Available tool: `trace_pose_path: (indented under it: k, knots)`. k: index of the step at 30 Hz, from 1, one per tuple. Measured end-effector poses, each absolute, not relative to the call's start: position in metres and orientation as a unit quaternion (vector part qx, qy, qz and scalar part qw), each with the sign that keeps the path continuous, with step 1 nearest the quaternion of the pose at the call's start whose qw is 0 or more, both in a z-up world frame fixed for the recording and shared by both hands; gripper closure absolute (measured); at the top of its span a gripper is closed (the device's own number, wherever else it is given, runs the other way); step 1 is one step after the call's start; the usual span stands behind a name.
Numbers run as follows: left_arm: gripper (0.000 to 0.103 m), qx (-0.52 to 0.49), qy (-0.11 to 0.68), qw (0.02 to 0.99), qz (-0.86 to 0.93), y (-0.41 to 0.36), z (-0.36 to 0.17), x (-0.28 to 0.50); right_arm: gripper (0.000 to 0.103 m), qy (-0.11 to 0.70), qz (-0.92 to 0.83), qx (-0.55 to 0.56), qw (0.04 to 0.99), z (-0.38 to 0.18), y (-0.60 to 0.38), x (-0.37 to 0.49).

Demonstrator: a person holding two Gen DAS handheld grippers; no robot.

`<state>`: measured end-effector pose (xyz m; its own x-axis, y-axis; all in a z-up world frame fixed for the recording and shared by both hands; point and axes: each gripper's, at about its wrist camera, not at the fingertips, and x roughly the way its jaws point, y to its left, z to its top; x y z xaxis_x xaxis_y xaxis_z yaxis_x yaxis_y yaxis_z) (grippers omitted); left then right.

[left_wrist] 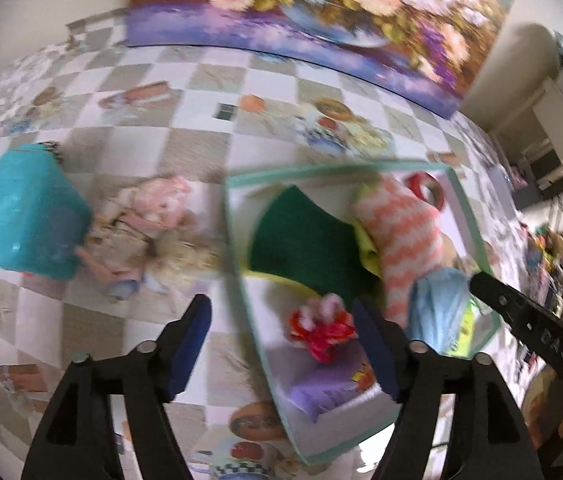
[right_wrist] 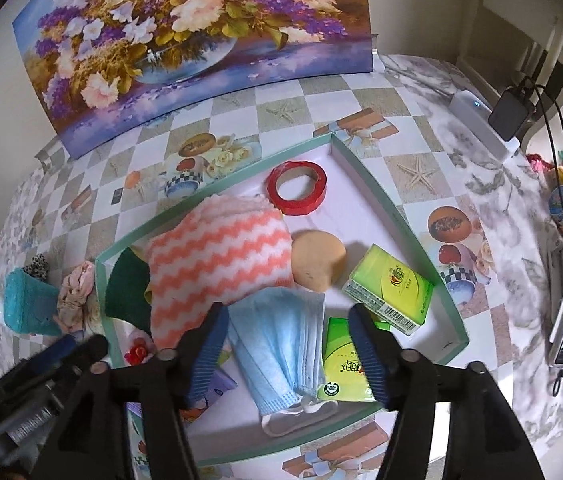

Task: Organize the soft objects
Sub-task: 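Open both grippers to drop the plush toy and mask into the tray, then move both open tools back from the tray toward the pile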

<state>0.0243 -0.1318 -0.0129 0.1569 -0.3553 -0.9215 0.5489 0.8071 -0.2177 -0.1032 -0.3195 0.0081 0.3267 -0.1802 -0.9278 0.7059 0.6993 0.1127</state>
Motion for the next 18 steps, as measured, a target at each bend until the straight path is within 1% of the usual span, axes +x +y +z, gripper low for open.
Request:
trace_pose_path:
  k: [3,5,7,8,9,18]
  knots:
    - [0.021,0.09,0.569,0.769,-0.277,-0.126,-0.013,0.03,0.031,0.51,-0.286,0.251,0.771,0.006,-0.317,-0.101]
    - [0.021,0.09,0.568,0.771,-0.272,-0.124,-0.013,0.032,0.024,0.511,-0.287,0.249,0.771,0.006,-0.317,-0.101]
    - [0.013,0.092,0.566,0.776,-0.263,-0.122,-0.014,0.034,0.008,0.509,-0.289,0.248,0.772,0.006,-0.317,-0.101]
    - [0.009,0.093,0.564,0.779,-0.257,-0.121,-0.014,0.035,0.003,0.508,-0.291,0.245,0.773,0.006,-0.317,-0.101]
    - [0.008,0.094,0.563,0.782,-0.251,-0.12,-0.015,0.036,0.0,0.508,-0.293,0.241,0.773,0.007,-0.316,-0.1]
    - [0.008,0.091,0.562,0.787,-0.238,-0.114,-0.015,0.042,0.0,0.513,-0.296,0.236,0.771,0.004,-0.315,-0.098]
